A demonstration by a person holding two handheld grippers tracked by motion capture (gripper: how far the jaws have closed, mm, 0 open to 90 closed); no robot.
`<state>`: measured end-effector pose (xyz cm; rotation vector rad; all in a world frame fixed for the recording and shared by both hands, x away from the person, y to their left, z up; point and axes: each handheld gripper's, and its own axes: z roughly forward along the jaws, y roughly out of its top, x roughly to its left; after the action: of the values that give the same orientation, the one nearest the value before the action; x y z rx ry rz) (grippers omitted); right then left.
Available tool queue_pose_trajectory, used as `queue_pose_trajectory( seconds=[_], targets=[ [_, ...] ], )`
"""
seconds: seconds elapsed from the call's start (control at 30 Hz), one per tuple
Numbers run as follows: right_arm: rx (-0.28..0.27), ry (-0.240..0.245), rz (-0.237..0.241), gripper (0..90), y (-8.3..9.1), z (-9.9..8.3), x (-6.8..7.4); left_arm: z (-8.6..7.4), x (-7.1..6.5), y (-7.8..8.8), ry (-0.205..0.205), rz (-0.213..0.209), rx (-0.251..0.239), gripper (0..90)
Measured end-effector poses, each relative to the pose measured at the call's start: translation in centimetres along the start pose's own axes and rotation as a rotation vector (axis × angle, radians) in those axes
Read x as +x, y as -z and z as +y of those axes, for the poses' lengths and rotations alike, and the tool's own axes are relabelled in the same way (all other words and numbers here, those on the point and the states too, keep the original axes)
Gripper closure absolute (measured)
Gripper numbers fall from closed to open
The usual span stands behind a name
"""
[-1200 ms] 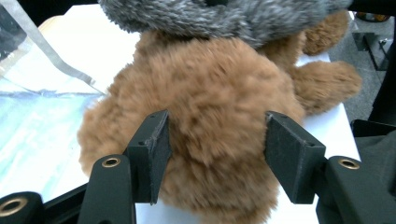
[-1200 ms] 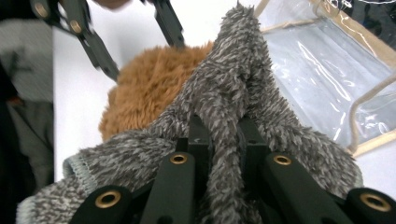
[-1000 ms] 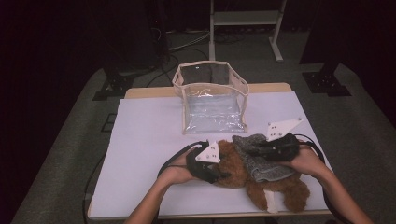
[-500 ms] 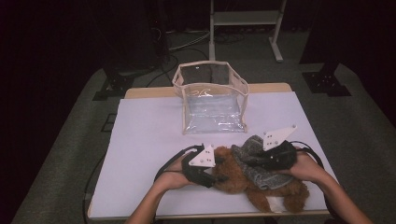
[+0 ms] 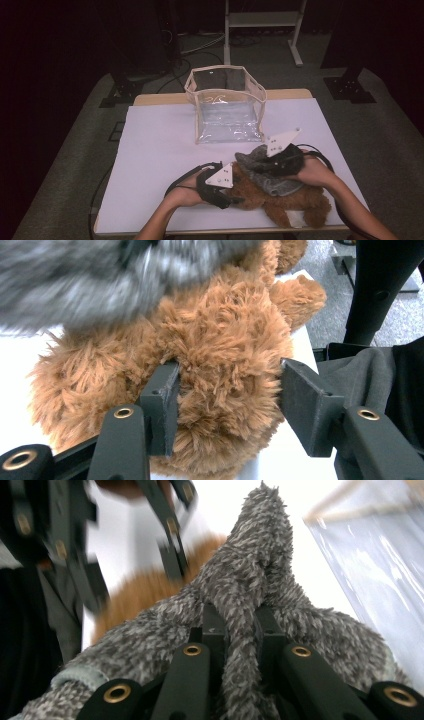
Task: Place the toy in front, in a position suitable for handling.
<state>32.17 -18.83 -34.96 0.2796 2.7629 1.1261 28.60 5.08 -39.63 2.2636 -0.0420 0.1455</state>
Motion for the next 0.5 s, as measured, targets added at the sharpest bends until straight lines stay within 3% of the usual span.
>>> queue_pose_trajectory(
  seconds=[0.07,0.17,0.3,0.43,0.5],
  targets=[
    [0.032,-0.021,-0.018,79.4,1.2,-1.4,-0.2,0.0,0.0,0.0,-0.003,0.002,0.002,44.0],
    [0.006,-0.075,-0.019,79.5,2.6,-3.2,-0.3,0.2,0.3,0.4,-0.004,0.015,-0.007,43.5],
    [-0.005,-0.078,-0.022,79.6,2.4,-3.6,0.4,1.0,1.0,1.4,0.028,0.054,-0.078,42.3],
    [-0.008,-0.071,-0.018,79.6,2.4,-3.3,0.4,1.2,0.9,0.3,0.011,0.012,-0.009,43.1],
    [-0.02,-0.069,-0.01,79.6,2.4,-2.8,0.1,1.0,0.6,-0.1,0.014,-0.005,-0.002,42.5]
  ],
)
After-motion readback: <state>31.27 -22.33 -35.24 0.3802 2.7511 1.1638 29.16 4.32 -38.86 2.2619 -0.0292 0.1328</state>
